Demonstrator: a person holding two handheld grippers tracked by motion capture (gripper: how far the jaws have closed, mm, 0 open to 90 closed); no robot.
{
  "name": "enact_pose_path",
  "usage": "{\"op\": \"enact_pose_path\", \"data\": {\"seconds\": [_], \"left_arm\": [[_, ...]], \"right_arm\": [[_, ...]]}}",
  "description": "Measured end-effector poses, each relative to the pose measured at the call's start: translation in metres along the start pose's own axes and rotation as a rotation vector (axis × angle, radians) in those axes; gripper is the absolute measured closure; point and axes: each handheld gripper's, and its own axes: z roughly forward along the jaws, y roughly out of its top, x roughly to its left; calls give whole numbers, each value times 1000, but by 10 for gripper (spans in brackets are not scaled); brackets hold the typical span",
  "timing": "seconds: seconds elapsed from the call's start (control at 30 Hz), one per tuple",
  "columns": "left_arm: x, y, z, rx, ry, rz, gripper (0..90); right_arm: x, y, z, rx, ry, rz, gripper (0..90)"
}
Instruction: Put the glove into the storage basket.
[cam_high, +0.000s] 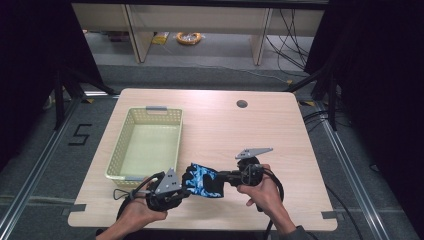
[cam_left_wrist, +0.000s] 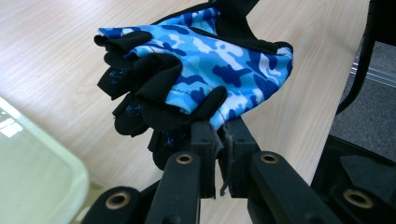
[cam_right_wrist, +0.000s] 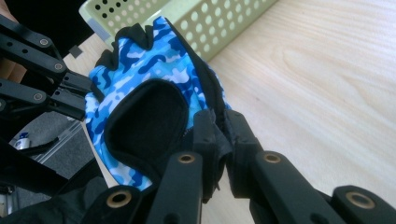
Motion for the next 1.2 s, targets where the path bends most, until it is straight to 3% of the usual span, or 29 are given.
{"op": "enact_pose_path", "data": {"seconds": [0.03,0.2,0.23,0.27,0.4,0.43,0.53,0.7,0.73,1.2], "left_arm": [[1,0,-2,-2,0,-9,843],[8,3,-12,-5,8,-19,843],[11,4,-15,-2,12,3,843],[12,5,-18,-5,14,-3,843],[20,7,-31,-16,23,-22,843],[22,8,-32,-21,27,-25,842],[31,9,-41,-16,42,-12,842],[44,7,-50,-22,71,-41,842],[47,7,-51,-22,68,-44,842],[76,2,-67,-3,88,-74,839]], "right_arm": [[-1,3,0,-3,-9,-24,846],[4,17,3,2,4,-35,846],[6,20,2,10,11,-16,846],[8,24,3,1,19,-17,846],[11,39,5,-8,27,-72,846],[14,45,5,4,23,-57,846],[19,58,10,4,29,-70,846],[22,76,20,15,27,-90,846],[24,80,23,14,43,-85,846],[32,115,48,28,30,-105,845]]}}
